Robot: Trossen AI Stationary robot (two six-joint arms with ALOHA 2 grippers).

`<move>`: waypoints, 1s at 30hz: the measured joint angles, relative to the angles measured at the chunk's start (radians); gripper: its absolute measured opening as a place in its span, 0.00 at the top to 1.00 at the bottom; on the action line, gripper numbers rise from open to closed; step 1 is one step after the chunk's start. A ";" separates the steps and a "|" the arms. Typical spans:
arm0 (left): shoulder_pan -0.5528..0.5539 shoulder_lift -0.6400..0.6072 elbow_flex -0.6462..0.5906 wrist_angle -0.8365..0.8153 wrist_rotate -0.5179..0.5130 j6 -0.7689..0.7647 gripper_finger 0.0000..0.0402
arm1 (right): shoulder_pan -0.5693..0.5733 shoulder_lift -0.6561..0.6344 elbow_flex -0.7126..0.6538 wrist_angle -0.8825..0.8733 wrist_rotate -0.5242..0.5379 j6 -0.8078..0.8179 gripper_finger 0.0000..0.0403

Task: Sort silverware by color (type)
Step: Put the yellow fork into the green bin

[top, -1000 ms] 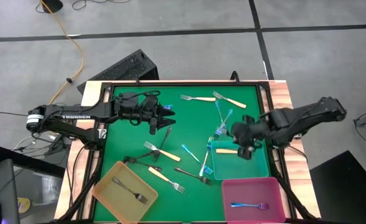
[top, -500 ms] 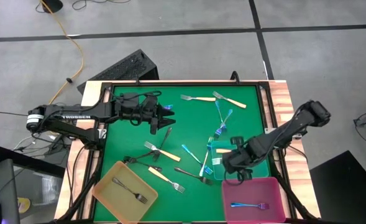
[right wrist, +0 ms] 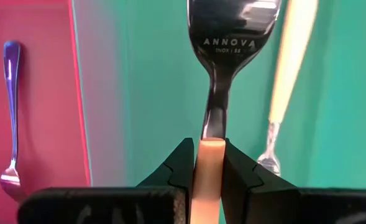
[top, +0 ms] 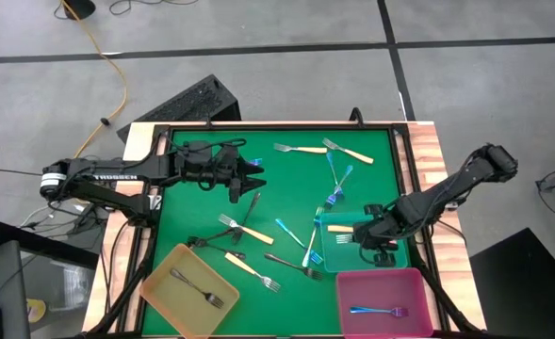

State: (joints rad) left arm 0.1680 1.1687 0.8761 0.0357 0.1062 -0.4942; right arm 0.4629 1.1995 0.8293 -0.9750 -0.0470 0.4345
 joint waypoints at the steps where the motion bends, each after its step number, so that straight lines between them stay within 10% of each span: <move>1: 0.000 0.000 0.000 0.000 -0.001 0.000 0.38 | 0.000 0.000 -0.006 0.008 -0.003 -0.019 0.83; 30: 0.000 0.000 0.000 -0.023 -0.013 0.001 0.38 | -0.132 0.204 -0.158 0.286 -0.071 -0.197 0.83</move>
State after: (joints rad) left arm 0.1680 1.1687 0.8761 0.0130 0.0929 -0.4931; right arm 0.3309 1.4033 0.6712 -0.6893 -0.1184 0.2371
